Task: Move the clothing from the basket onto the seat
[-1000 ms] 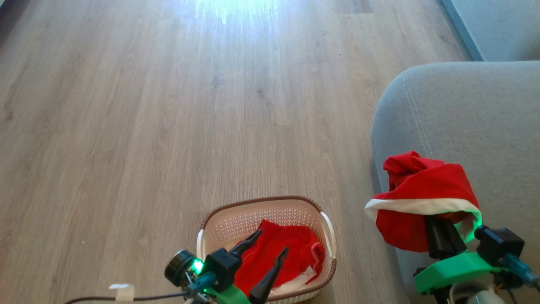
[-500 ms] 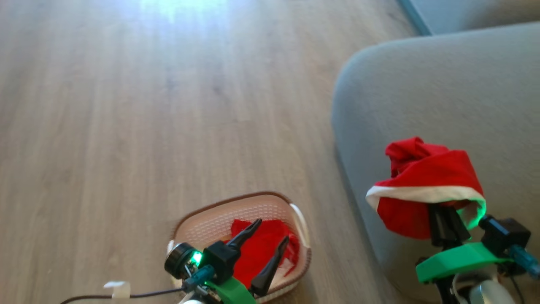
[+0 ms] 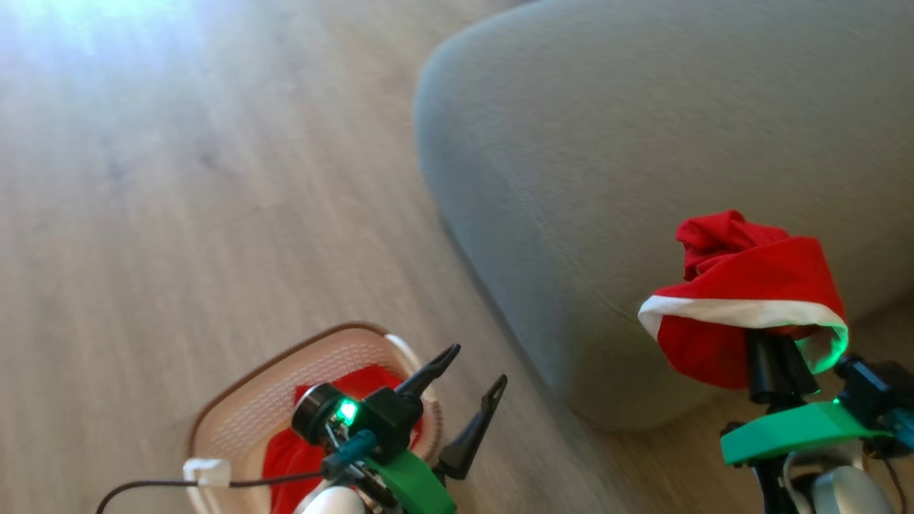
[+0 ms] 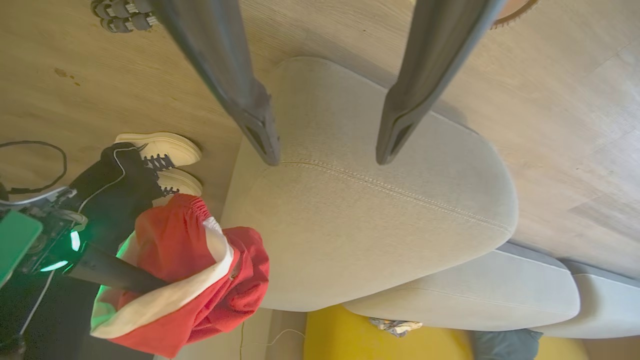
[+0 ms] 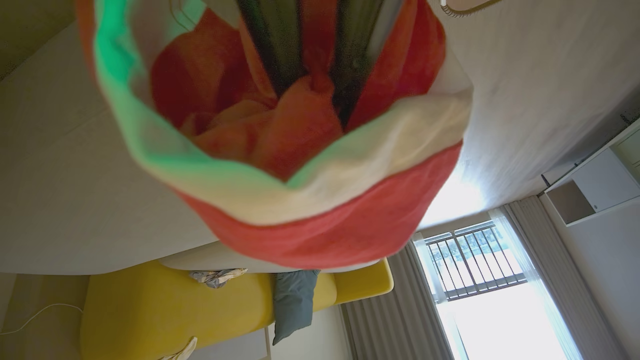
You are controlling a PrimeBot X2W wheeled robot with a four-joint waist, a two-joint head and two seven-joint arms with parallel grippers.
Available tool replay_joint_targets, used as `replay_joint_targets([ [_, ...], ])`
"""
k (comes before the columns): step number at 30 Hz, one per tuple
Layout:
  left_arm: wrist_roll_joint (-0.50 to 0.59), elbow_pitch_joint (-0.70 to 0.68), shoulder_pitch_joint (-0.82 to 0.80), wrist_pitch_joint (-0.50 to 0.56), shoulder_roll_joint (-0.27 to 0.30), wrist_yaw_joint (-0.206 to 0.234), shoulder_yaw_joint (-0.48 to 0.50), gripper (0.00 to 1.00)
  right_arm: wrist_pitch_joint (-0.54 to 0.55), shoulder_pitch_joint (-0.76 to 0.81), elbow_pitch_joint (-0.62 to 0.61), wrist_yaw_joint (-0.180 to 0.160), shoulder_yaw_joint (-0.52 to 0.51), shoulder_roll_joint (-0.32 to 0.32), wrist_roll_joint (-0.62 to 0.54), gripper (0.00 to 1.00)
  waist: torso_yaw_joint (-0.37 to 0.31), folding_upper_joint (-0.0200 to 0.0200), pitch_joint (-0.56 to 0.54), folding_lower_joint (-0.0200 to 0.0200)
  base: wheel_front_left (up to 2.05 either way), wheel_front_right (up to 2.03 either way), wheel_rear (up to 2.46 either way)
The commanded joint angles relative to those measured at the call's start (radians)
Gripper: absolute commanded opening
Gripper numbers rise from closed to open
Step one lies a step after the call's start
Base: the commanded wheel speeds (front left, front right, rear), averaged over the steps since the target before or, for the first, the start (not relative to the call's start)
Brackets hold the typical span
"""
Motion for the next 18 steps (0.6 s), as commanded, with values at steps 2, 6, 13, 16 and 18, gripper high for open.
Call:
replay_joint_targets([
  [2,0.01,-0.029,-0.046,-0.01,-0.007,-0.001,0.01,1.0,-0.007,-0.037,-0.043,0.0,0.008,-0.006,-0.005,0.0,-0.069,0.0,0.031,0.0,0.0,0.0,0.0],
  [6,0.0,-0.016,-0.083,-0.01,0.003,-0.001,-0.05,1.0,-0.007,-0.021,-0.069,0.0,-0.032,0.011,-0.007,0.0,-0.084,0.0,0.053,0.0,0.0,0.0,0.0],
  [13,-0.025,-0.004,-0.129,-0.01,0.02,-0.001,-0.1,1.0,-0.007,0.003,-0.104,0.0,-0.068,0.038,-0.011,0.0,-0.093,0.0,0.071,0.0,0.0,0.0,0.0],
  [16,-0.03,-0.004,-0.133,-0.01,0.022,-0.001,-0.099,1.0,-0.007,-0.005,-0.109,0.0,-0.08,0.041,-0.017,0.0,-0.095,0.0,0.073,0.0,0.0,0.0,0.0],
  [18,-0.03,-0.006,-0.128,-0.01,0.023,-0.001,-0.089,1.0,-0.007,-0.03,-0.11,0.0,-0.099,0.042,-0.03,0.0,-0.096,0.0,0.076,0.0,0.0,0.0,0.0],
])
